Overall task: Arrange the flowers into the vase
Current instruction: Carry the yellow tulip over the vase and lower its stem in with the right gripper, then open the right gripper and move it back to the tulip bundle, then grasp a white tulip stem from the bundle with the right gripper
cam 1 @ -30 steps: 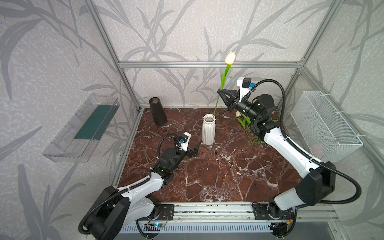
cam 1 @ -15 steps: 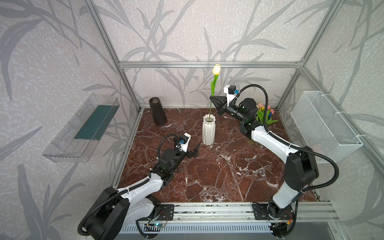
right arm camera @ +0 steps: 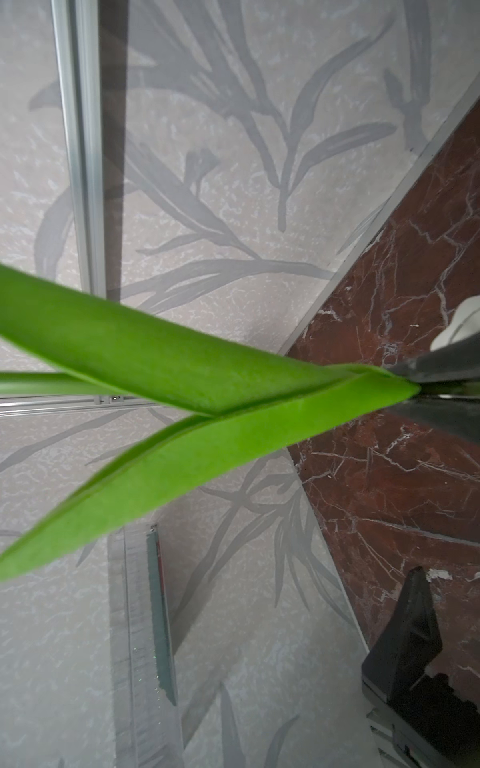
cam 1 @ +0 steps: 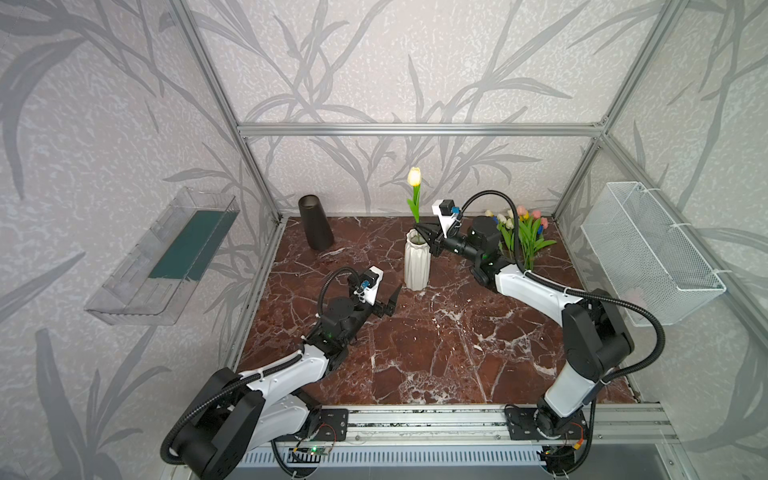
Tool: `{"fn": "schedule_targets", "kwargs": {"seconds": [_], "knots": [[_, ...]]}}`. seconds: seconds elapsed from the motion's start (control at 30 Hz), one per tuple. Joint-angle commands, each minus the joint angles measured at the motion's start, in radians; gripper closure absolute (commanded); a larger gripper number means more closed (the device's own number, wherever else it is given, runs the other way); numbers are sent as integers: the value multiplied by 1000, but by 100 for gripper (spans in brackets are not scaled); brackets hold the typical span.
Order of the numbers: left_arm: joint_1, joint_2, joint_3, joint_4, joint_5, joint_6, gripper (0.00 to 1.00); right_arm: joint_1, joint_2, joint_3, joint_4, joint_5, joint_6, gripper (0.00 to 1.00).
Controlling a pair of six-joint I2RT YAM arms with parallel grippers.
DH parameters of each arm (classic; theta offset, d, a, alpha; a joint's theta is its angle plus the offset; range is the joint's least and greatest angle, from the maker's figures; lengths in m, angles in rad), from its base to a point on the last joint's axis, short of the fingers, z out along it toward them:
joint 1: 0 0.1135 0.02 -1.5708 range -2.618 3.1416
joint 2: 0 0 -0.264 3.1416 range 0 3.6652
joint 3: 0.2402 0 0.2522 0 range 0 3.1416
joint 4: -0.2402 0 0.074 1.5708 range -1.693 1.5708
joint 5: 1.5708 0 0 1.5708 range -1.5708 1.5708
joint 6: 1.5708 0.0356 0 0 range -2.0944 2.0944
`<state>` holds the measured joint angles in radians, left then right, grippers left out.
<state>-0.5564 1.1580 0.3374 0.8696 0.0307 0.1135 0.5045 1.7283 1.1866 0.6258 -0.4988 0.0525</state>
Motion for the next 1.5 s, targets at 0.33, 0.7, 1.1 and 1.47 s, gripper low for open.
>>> {"fn": "schedule_targets", "kwargs": {"seconds": [0.33, 0.7, 1.1, 1.47], "knots": [[-5, 12, -10, 43, 8, 5, 1, 13, -66, -30, -123, 62, -92, 69], [-5, -7, -17, 52, -2, 3, 1, 14, -263, -81, -227, 82, -147, 48], [-10, -66, 63, -112, 210, 13, 0, -296, -254, 51, -729, 310, 73, 55], [-12, -3, 74, -95, 215, 15, 1, -457, 224, 387, -1283, 375, -62, 68]]}}
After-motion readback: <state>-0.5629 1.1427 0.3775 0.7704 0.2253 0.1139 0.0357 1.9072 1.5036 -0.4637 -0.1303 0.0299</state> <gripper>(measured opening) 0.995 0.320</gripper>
